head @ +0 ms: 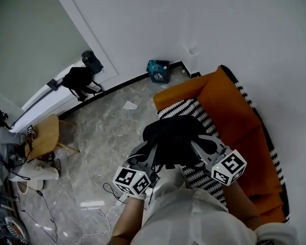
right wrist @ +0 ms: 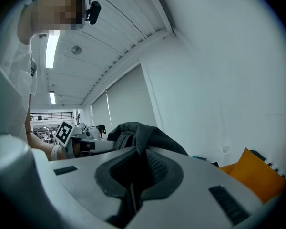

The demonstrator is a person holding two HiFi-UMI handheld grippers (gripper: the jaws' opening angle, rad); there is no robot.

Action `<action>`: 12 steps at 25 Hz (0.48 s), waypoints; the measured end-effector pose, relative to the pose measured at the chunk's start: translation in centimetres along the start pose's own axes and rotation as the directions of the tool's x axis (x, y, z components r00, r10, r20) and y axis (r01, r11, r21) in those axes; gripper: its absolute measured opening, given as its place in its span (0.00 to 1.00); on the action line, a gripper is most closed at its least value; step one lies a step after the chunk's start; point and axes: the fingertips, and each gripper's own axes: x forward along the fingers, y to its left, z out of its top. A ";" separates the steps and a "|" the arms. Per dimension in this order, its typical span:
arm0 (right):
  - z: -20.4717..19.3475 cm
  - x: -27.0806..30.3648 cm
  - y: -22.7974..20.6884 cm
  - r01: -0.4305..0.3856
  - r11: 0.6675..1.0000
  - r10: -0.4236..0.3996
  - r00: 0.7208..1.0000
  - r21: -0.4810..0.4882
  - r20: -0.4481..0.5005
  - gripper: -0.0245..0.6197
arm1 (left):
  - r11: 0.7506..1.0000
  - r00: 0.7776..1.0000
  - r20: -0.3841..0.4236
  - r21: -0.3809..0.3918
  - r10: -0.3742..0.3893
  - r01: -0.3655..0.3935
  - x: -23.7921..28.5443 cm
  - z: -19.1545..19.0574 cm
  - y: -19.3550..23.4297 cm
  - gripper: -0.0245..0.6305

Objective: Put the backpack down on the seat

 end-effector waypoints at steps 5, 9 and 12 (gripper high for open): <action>0.8 0.9 -2.6 0.065 0.998 -0.065 0.998 0.011 0.010 0.07 | 0.998 0.998 -0.014 -0.006 -0.065 0.065 3.2 0.9 0.9 0.10; 0.7 1.9 -5.3 0.159 0.987 -0.159 0.987 0.026 0.012 0.07 | 0.988 0.988 -0.040 -0.023 -0.152 0.151 6.8 0.8 2.1 0.11; 0.1 1.5 -7.2 0.242 0.968 -0.242 0.970 0.065 0.002 0.07 | 0.972 0.968 -0.093 -0.042 -0.232 0.229 9.6 0.2 2.2 0.11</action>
